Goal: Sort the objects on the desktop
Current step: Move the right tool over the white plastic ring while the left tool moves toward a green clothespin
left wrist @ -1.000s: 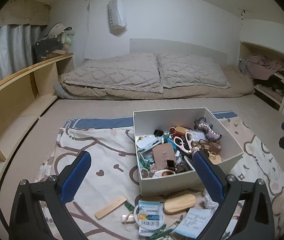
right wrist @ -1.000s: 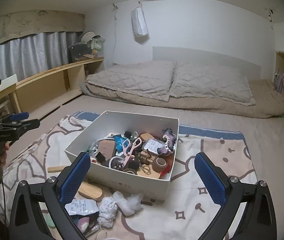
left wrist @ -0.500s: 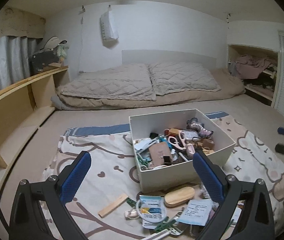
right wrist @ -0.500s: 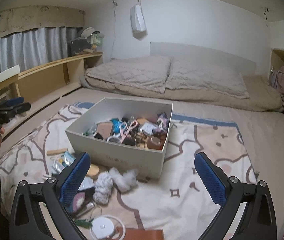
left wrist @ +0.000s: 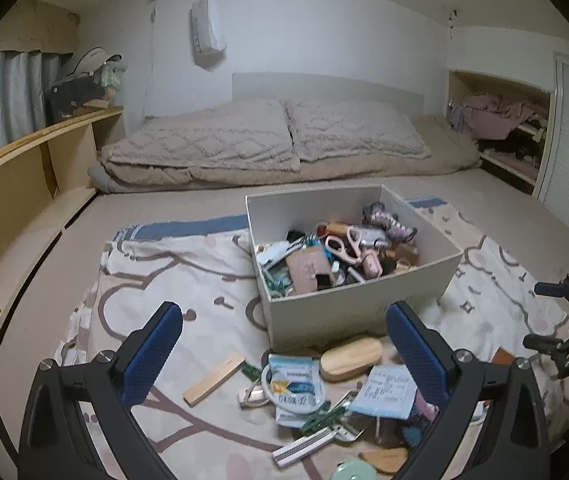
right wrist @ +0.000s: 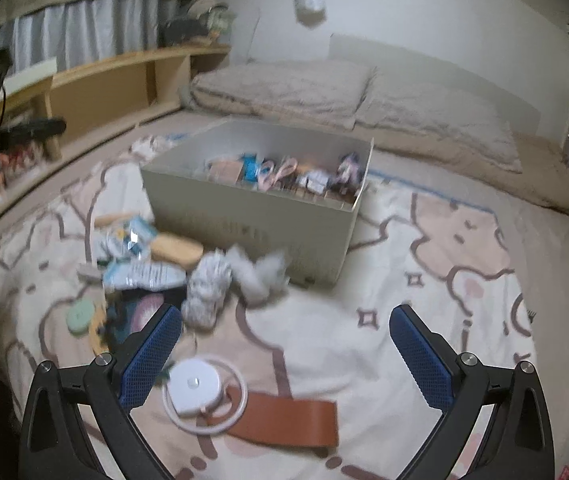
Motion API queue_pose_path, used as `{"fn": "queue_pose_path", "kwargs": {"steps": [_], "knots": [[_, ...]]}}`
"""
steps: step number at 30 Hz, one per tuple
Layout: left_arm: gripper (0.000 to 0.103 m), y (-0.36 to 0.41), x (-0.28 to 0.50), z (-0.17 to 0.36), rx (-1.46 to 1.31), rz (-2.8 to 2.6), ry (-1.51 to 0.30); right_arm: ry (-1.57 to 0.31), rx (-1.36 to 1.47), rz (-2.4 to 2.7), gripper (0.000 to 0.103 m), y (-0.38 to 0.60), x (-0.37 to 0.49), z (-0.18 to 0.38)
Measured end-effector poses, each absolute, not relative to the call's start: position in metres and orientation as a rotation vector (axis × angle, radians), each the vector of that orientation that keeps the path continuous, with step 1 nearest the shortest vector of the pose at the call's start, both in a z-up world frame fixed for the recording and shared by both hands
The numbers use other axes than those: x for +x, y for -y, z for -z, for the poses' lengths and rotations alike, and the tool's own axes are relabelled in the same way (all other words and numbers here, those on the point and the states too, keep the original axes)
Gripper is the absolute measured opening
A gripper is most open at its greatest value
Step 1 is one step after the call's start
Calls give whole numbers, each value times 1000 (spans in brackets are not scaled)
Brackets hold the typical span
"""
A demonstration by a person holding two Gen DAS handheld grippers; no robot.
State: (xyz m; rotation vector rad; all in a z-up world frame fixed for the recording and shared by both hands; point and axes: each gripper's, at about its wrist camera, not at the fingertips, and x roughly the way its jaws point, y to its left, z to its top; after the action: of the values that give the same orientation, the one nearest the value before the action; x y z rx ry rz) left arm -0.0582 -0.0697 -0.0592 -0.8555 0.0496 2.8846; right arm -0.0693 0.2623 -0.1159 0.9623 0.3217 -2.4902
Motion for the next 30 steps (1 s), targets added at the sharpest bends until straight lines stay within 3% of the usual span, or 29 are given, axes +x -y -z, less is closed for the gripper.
{"fn": "queue_pose_path", "kwargs": {"steps": [15,30], "knots": [[103,92,-72,101,-1039,-2892,-95,-416,1191,2353,103,-262,-66,184],[103,84,-81,126,-1136,-2837,-175,-516,1270,2302,103,-250,-62,209]]}}
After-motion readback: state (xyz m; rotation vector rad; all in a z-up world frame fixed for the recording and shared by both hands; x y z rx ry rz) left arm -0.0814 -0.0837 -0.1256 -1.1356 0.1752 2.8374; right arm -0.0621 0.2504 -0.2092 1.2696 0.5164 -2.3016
